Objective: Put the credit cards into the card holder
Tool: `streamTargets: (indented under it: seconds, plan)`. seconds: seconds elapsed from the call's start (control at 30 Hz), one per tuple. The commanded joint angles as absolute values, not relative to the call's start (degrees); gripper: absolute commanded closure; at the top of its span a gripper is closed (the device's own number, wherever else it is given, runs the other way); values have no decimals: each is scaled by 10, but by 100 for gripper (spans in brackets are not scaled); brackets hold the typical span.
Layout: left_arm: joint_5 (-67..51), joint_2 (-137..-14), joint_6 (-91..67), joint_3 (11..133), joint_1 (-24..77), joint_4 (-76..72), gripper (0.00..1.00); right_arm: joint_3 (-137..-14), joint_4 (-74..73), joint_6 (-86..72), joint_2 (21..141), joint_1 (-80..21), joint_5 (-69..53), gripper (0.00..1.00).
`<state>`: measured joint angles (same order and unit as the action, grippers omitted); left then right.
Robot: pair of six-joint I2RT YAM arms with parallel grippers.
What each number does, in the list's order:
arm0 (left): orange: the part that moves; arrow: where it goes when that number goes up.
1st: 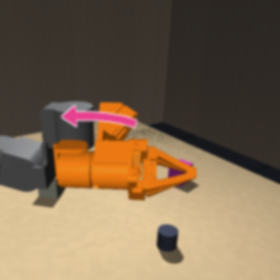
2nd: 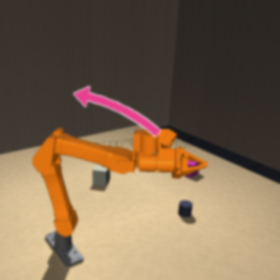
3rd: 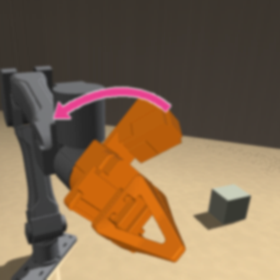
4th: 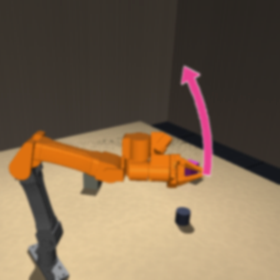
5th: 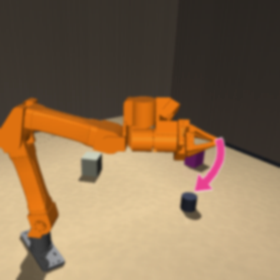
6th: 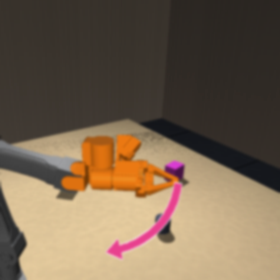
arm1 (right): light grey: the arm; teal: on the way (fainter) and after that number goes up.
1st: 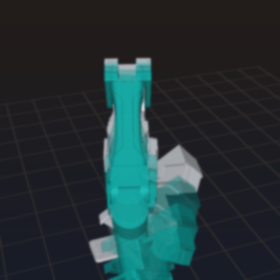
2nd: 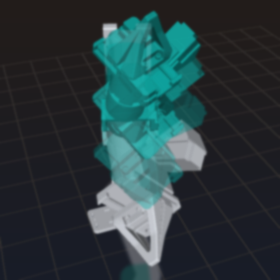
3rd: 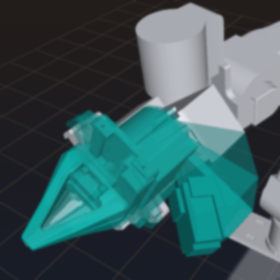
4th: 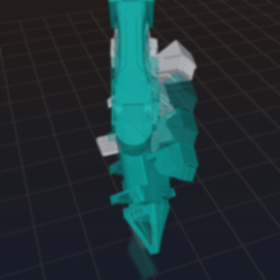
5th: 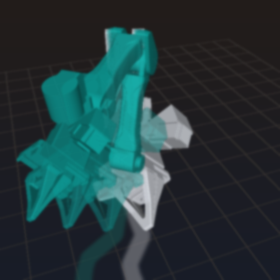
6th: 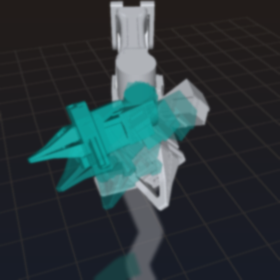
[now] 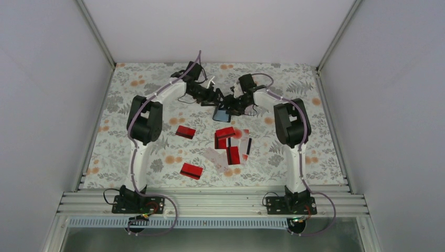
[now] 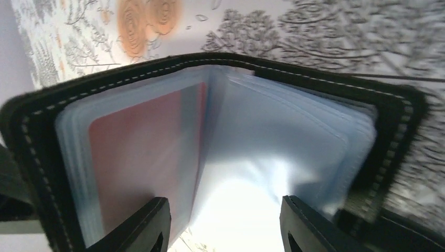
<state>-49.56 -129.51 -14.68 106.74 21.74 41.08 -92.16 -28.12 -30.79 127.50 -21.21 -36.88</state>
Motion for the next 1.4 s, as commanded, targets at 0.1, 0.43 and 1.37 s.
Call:
streamTargets:
  seconds: [0.1, 0.43, 1.37]
  plan:
    - [-495, -1340, -159, 1122, 246, 424, 21, -905, -354, -288, 1216, -177, -313, 46]
    - [-503, -1389, -170, 1161, 266, 423, 22, -836, -345, -286, 1138, -117, -334, 45]
    - [-357, -1405, -150, 1167, 269, 474, 96, -790, -252, -314, 1199, -119, -380, 60]
